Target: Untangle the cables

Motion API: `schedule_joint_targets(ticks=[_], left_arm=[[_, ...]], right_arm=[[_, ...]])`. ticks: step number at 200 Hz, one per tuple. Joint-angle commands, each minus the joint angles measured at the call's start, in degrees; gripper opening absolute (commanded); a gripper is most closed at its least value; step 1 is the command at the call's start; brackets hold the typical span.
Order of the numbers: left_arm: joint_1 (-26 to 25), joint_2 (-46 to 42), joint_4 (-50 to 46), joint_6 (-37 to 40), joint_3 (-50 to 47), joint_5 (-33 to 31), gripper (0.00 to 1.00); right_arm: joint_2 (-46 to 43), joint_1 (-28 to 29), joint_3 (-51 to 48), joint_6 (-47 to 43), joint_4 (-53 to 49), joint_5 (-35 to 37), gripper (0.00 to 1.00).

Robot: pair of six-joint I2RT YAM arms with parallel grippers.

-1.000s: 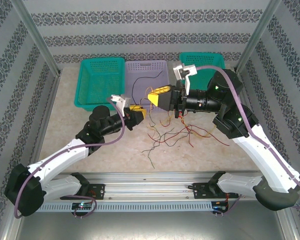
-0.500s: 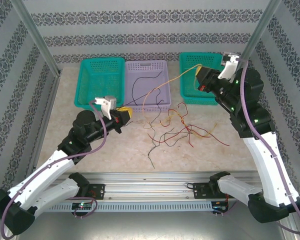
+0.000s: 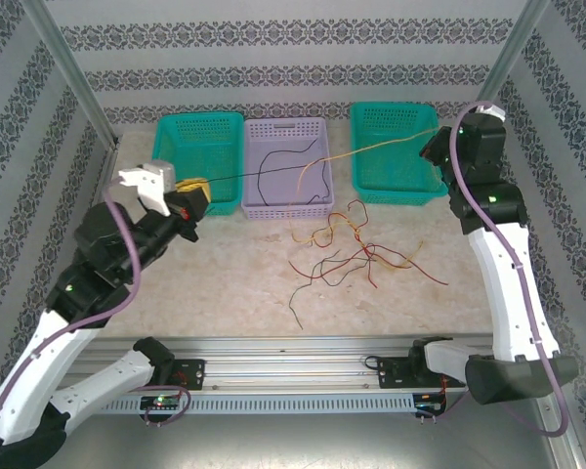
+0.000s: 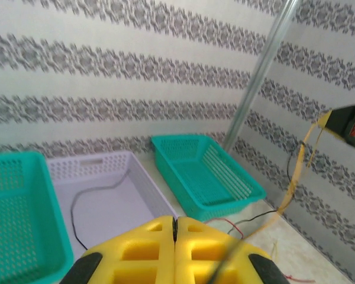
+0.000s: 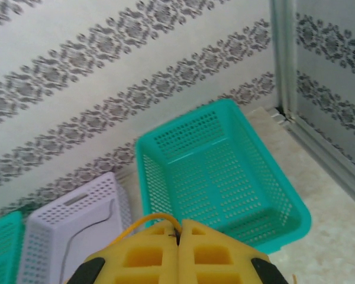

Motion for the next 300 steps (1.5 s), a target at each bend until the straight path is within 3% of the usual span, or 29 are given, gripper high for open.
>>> schedule_joint_targets(ticks=[1, 96, 228, 279, 300], left_arm=[[0.7, -0.9, -7.8, 5.0, 5.1, -4.4, 0.00], [0.7, 2.0, -12.5, 11.9, 29.1, -7.5, 0.00], [0.7, 19.6, -8.6, 17.7, 50.9, -6.1, 0.00], [0.7, 21.5, -7.0, 21.0, 57.9, -8.7, 0.00], [0.7, 21.3, -8.0, 19.1, 56.9, -7.5, 0.00]], right_arm=[[3.2, -3.0, 3.0, -1.2, -1.9, 5.7, 0.00], [14.2, -4.9, 2.4, -0.2, 0.5, 12.5, 0.00], [25.1, -6.1, 10.4, -3.2, 0.4, 18.8, 0.00], [30.0, -8.8, 10.3, -1.8, -0.7, 17.2, 0.00], [29.9, -7.9, 9.2, 0.2, 0.6, 11.3, 0.00]])
